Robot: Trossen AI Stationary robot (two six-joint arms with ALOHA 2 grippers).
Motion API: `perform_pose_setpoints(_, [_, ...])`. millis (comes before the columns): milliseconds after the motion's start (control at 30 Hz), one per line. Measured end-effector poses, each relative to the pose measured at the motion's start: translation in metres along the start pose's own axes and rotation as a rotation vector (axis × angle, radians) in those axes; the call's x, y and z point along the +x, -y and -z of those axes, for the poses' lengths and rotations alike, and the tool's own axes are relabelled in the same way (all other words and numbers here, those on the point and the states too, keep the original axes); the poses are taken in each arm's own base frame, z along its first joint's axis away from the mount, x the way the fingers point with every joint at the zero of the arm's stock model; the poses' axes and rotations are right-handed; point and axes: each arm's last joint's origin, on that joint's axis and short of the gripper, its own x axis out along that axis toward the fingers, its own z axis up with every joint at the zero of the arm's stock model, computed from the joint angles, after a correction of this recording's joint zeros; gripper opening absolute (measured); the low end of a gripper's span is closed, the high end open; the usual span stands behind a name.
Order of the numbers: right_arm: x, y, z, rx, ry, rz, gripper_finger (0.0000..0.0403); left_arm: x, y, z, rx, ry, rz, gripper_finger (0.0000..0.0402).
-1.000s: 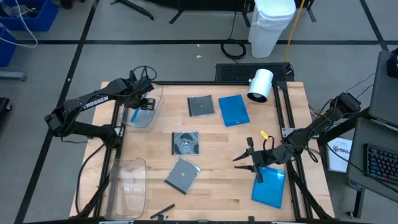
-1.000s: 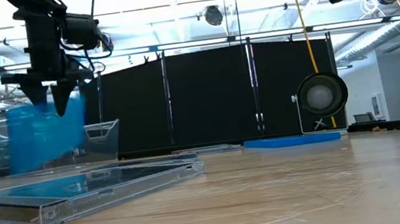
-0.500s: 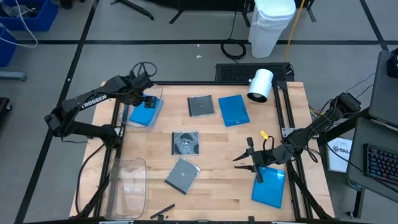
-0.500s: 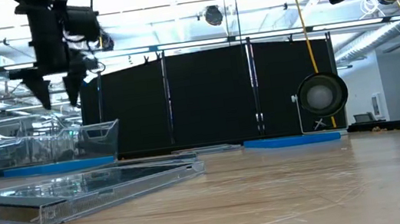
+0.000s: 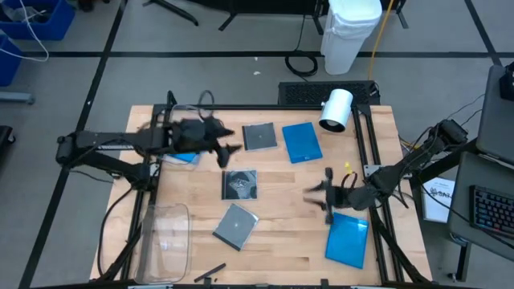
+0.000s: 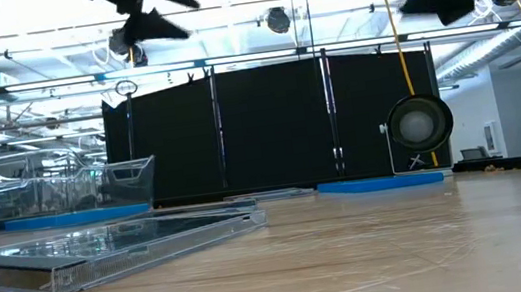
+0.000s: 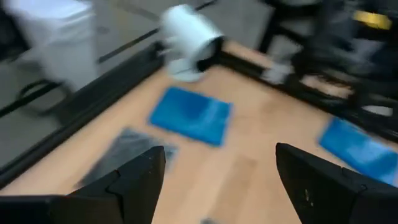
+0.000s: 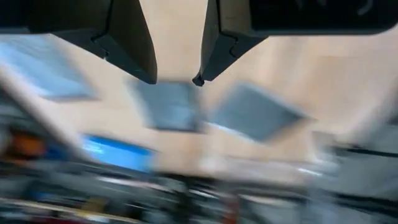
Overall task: Pick & place jewel cases by type
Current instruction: Put the top blue CD case into the top transparent bin
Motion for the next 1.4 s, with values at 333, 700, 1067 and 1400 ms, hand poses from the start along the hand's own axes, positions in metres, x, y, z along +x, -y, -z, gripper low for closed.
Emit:
perform_pose_setpoints(333, [0.036, 0.102, 0.024, 0.221, -0.292, 0.275, 0.0099, 0.034, 0.039, 0.023, 0.146, 0.022, -0.017, 0.0308])
perform_pose_setpoints(700, [0.052, 0.164, 0.063, 0.326, -0.516, 0.452, 0.0036, 0.046, 0.029, 0.023, 0.129, 0.053, -0.148, 0.0308])
perform_pose_setpoints(1067, [0.073, 0.16, 0.092, 0.434, -0.658, 0.325, 0.0002, 0.046, 0.027, 0.023, 0.131, 0.042, -0.157, 0.0308])
perform_pose_setpoints(1400, [0.072, 0.111, 0.077, 0.558, -0.658, -0.104, 0.0001, 0.045, 0.023, 0.034, 0.131, -0.075, -0.172, 0.0308])
